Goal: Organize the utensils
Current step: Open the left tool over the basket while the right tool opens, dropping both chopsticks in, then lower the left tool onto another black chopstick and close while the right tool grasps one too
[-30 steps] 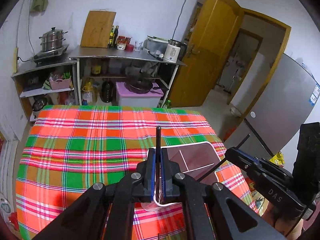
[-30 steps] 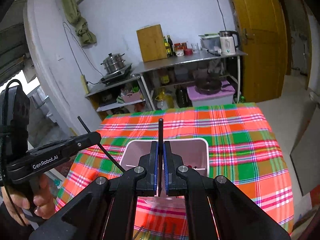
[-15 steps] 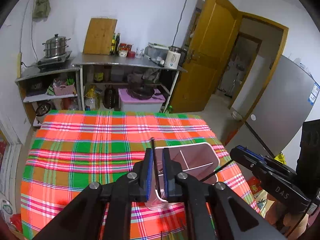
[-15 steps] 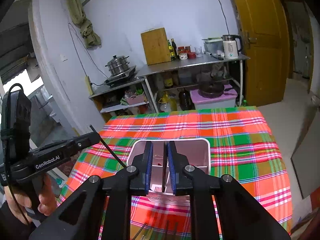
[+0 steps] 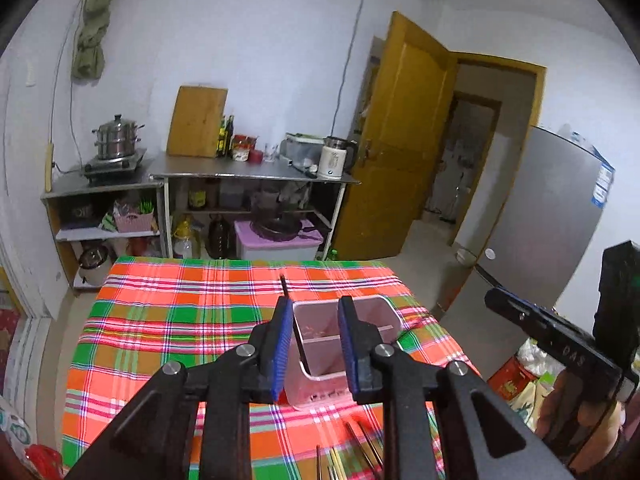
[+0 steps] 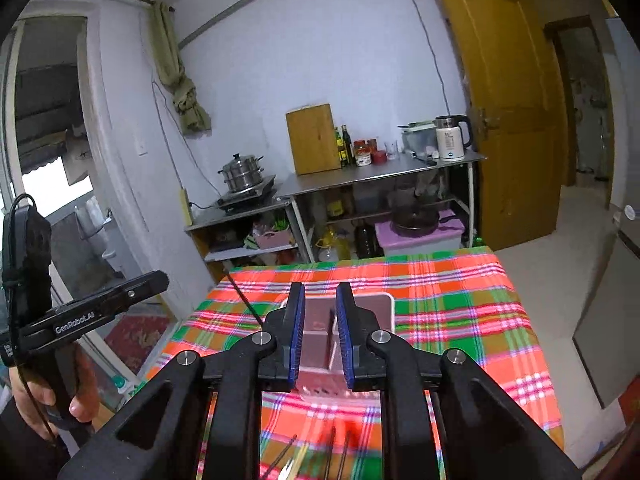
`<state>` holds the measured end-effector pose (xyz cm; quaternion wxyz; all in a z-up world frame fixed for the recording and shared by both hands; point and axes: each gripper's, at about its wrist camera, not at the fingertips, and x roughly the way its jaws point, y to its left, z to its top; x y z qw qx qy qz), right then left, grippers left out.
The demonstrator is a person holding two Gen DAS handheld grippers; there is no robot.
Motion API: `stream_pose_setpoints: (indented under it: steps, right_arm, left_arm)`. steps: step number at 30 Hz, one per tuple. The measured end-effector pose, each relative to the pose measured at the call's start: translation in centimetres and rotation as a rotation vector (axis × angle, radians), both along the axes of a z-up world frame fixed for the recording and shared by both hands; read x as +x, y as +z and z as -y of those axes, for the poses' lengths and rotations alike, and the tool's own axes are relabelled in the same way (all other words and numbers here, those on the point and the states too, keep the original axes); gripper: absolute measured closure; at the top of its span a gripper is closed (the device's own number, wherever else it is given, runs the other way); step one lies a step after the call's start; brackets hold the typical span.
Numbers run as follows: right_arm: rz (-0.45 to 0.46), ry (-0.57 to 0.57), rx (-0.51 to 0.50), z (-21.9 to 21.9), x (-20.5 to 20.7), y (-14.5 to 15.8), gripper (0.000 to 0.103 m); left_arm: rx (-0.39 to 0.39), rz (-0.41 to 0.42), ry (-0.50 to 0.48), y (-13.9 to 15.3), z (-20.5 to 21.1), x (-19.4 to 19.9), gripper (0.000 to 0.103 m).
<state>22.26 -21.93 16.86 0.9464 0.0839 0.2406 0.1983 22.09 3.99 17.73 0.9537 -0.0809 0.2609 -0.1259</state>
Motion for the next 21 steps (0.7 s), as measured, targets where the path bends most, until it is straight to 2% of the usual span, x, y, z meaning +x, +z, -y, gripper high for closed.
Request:
stream_pose_setpoints:
  steps: [6,9,16,21]
  right_arm:
    - [-0.016,0.0,0.032,1.7,-4.0,-1.7,0.087]
    - [-0.036,0.005,0.017,1.9,-5.7,-3.1,0.087]
    - [-0.119,-0.001,-0.006,2.4,-8.2,-6.7,0.087]
    - [-0.169,-0.005,-0.01,2.8,-8.8,-8.7,0.087]
  left_arm:
    - [-0.013,-0.01,-0.041,-1.9,0.8,-4.4,0.08]
    - [-0.011,-0.02,-0.046,-3.6,1.0,-6.6,0.08]
    - [-0.023,-0.115,-0.033,-8.3,0.9,-9.3,0.08]
    - [0.021,-0.179,-0.037,-11.6,1.1,-9.8,0.08]
